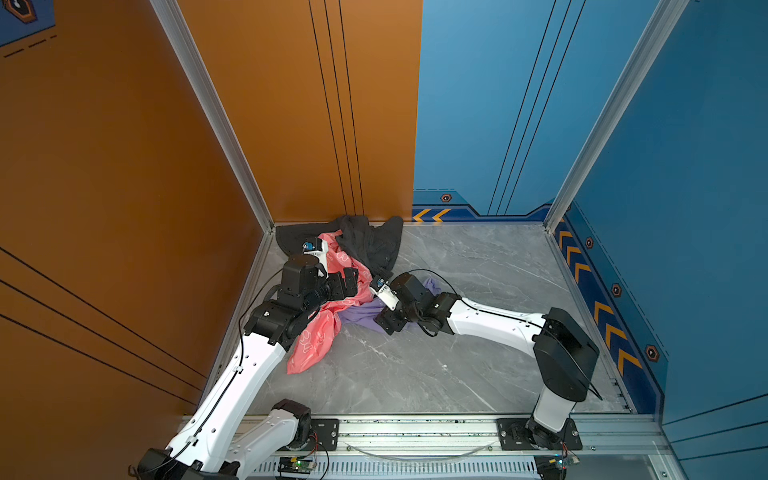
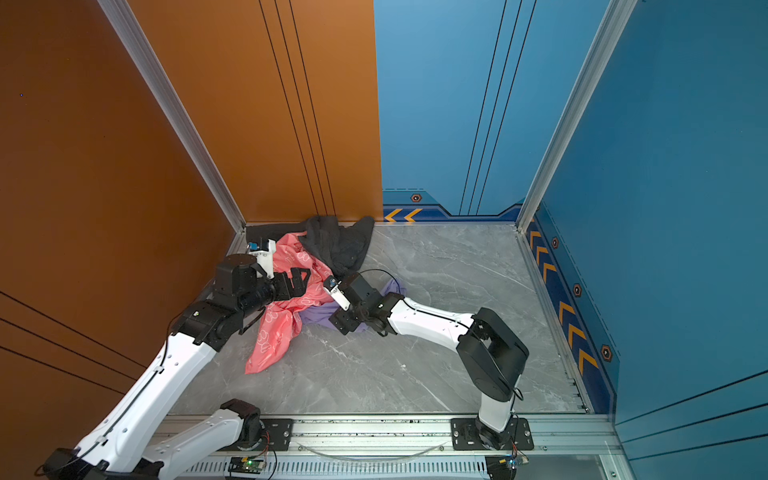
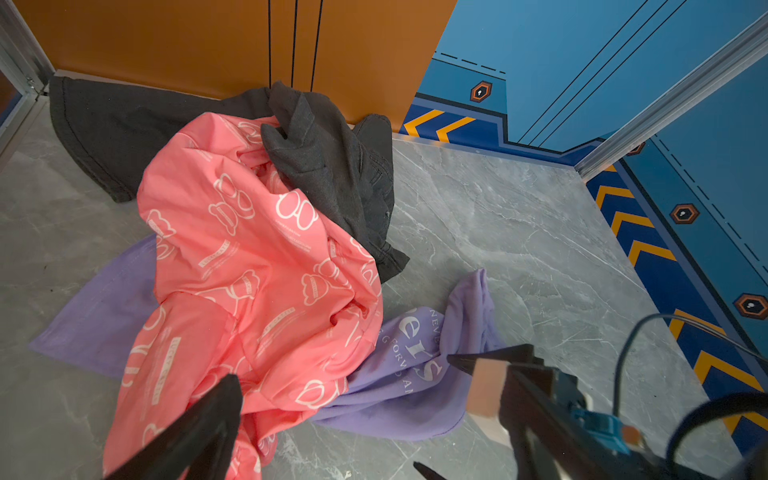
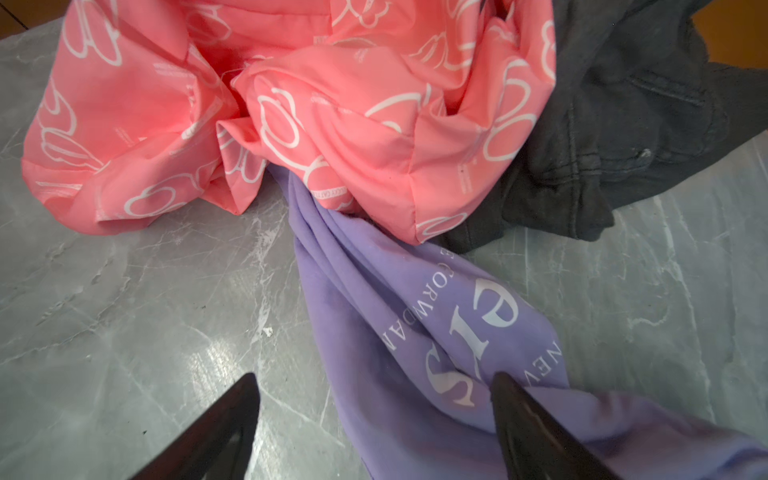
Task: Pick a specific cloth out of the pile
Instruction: 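Reach the right gripper to the lavender shirt and grasp its edge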
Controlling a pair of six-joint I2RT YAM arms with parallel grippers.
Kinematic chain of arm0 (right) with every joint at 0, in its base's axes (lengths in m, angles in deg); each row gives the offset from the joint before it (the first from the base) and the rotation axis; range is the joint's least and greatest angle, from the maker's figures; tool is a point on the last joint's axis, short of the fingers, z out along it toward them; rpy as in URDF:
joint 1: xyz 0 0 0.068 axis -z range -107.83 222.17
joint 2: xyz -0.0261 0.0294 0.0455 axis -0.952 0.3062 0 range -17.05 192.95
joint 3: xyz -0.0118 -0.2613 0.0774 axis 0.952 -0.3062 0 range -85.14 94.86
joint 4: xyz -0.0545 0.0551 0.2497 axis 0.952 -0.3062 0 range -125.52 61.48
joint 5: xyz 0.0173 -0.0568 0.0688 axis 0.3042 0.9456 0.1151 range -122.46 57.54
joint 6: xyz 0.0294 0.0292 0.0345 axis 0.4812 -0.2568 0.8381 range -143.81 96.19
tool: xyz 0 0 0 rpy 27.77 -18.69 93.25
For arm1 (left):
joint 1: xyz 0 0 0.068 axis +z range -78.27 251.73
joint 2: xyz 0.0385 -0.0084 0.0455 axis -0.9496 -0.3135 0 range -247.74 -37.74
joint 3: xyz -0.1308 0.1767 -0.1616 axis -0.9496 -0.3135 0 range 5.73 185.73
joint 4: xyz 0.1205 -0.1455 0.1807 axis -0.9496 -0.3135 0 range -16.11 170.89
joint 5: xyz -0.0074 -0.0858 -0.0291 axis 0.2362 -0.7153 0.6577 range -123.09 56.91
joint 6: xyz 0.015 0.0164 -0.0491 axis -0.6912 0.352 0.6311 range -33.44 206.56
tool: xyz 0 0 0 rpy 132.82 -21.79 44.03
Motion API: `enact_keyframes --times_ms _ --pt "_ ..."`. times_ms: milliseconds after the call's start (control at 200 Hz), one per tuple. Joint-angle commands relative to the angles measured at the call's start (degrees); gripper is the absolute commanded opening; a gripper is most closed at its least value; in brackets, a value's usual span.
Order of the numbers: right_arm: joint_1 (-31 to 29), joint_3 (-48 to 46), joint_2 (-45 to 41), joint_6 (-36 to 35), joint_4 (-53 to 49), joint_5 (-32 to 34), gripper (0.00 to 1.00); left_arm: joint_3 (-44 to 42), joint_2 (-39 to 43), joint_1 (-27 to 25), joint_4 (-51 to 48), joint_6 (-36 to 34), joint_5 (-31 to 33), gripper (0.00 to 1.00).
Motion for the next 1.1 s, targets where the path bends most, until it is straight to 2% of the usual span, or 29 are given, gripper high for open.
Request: enact_keyframes --times_ms 0,370,841,1096 --pt "-0.41 3.19 3.10 0.45 0.27 2.19 0.82 -1.11 0.74 0.55 -0.62 -0.20 -1.62 0.98" --pt "-0.77 4.95 9.58 2.31 3.36 5.31 0.58 -2.78 2.54 2.11 -0.44 0.11 -1.48 0.98" --pt "-0.95 3.42 9.02 2.85 8.10 4.69 0.08 -4.02 2.99 2.93 0.33 0.85 -1.39 0.98" --pt "-0.95 1.83 5.43 2.85 12.38 4.16 0.00 -5.11 4.03 3.69 1.07 1.69 -0.87 0.98"
